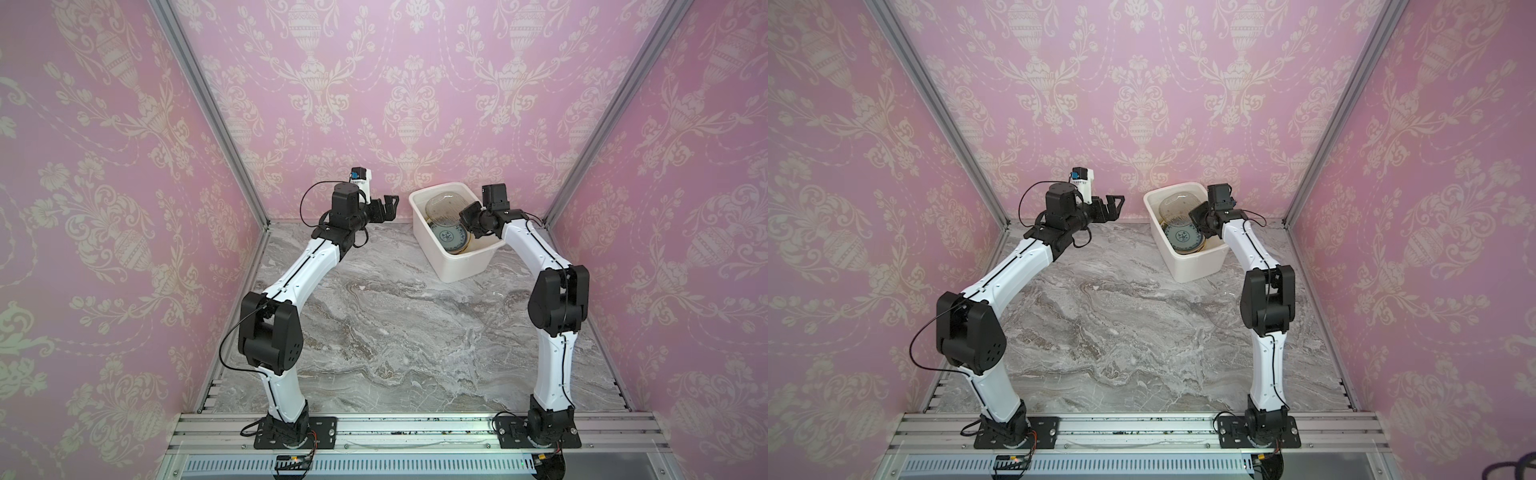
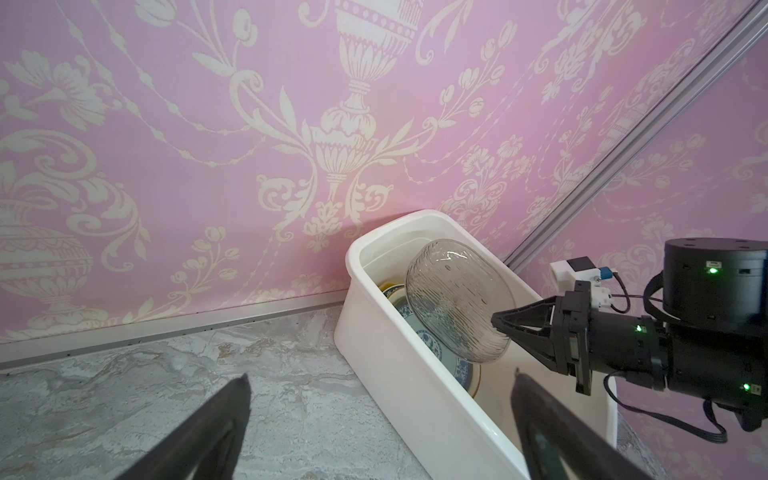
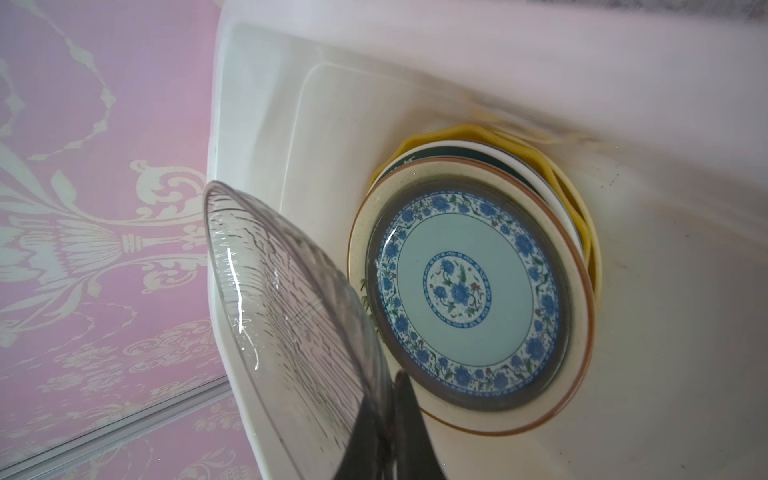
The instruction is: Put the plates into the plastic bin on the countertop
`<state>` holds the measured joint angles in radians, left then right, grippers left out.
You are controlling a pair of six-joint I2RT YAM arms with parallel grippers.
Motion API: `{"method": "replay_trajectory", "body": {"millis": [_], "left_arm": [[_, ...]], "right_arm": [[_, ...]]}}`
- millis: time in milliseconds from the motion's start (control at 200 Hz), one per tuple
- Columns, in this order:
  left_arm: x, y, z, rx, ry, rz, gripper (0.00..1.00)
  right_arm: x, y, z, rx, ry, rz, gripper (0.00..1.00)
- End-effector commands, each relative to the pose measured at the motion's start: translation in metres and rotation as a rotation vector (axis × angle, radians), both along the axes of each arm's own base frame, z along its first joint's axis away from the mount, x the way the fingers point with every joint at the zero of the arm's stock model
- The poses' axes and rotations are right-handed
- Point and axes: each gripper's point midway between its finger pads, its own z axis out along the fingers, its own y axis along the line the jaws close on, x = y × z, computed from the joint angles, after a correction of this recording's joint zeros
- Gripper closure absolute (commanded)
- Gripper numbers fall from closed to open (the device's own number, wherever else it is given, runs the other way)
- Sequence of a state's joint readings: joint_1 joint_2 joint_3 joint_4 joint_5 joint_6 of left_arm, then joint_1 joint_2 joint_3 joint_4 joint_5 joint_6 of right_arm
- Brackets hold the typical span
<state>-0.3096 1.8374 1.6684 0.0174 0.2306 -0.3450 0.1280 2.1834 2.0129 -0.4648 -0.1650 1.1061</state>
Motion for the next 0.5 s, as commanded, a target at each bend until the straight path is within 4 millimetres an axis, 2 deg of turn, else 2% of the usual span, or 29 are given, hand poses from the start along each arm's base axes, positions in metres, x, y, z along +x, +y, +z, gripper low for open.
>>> {"method": "replay_trajectory", "body": {"millis": [0, 495], "left_arm": [[0.007, -0.004, 0.007, 0.018, -0.011, -0.031, 0.01], [0.023, -0.009, 0.001, 0.033, 0.021, -0.034, 0.01]], "right_arm": [[0.001, -0.009, -0.012, -0.052, 0.045, -0.005, 1.00], [0.001, -0.019, -0.061, -0.112, 0.169, -0.005, 1.00]]}}
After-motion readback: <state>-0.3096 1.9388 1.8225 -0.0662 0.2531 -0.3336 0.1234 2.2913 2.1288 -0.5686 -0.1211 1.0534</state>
